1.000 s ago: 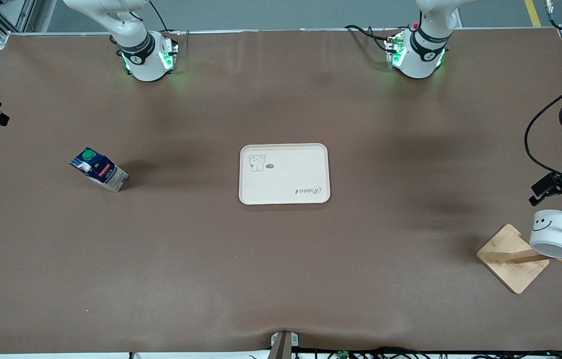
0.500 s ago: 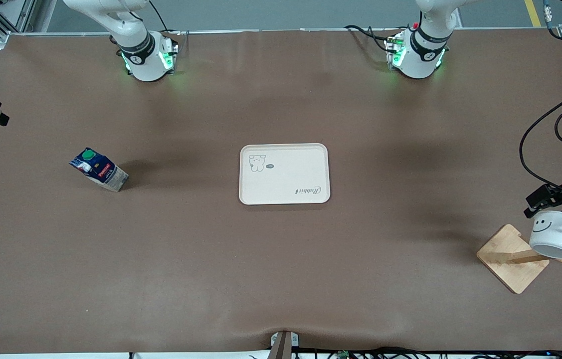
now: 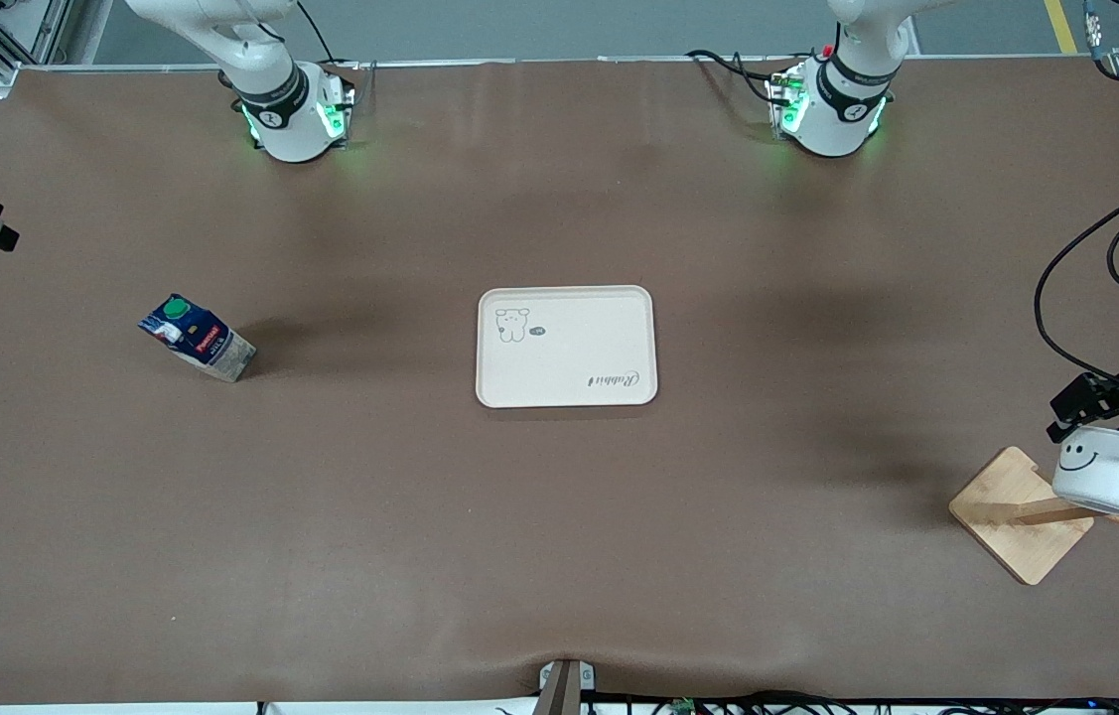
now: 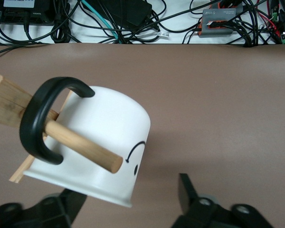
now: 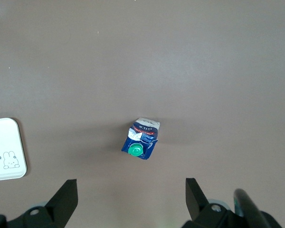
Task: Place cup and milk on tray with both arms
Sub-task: 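Grasp the white mug rim with the left gripper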
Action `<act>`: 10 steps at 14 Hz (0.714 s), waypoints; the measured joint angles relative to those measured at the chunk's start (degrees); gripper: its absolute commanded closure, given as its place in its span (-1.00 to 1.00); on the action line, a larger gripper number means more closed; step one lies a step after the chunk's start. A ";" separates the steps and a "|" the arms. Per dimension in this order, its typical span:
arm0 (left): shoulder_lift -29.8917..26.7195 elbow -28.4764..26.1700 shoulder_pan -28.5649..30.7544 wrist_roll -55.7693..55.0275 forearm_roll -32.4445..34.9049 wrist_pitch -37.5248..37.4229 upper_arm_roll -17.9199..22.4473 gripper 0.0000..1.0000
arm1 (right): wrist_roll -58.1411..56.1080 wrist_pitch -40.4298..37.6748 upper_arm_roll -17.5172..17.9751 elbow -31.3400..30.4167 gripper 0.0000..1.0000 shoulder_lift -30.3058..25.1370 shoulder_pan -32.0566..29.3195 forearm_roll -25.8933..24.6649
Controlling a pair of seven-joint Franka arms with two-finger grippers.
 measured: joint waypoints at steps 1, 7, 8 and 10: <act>0.11 0.00 0.00 0.06 0.00 0.00 0.00 -0.09 | 0.00 0.00 0.00 0.00 -1.00 0.01 0.00 0.00; 0.81 0.05 0.02 0.13 0.00 0.00 0.00 0.56 | 0.00 0.00 -0.01 0.00 -1.00 0.05 0.00 0.00; 0.81 0.07 0.02 0.14 0.00 0.00 0.00 0.67 | 0.00 0.00 -0.01 0.00 -1.00 0.05 0.00 0.00; 0.81 0.10 0.01 0.14 0.00 0.00 0.00 0.94 | 0.00 0.00 -0.02 0.00 -1.00 0.05 0.00 0.00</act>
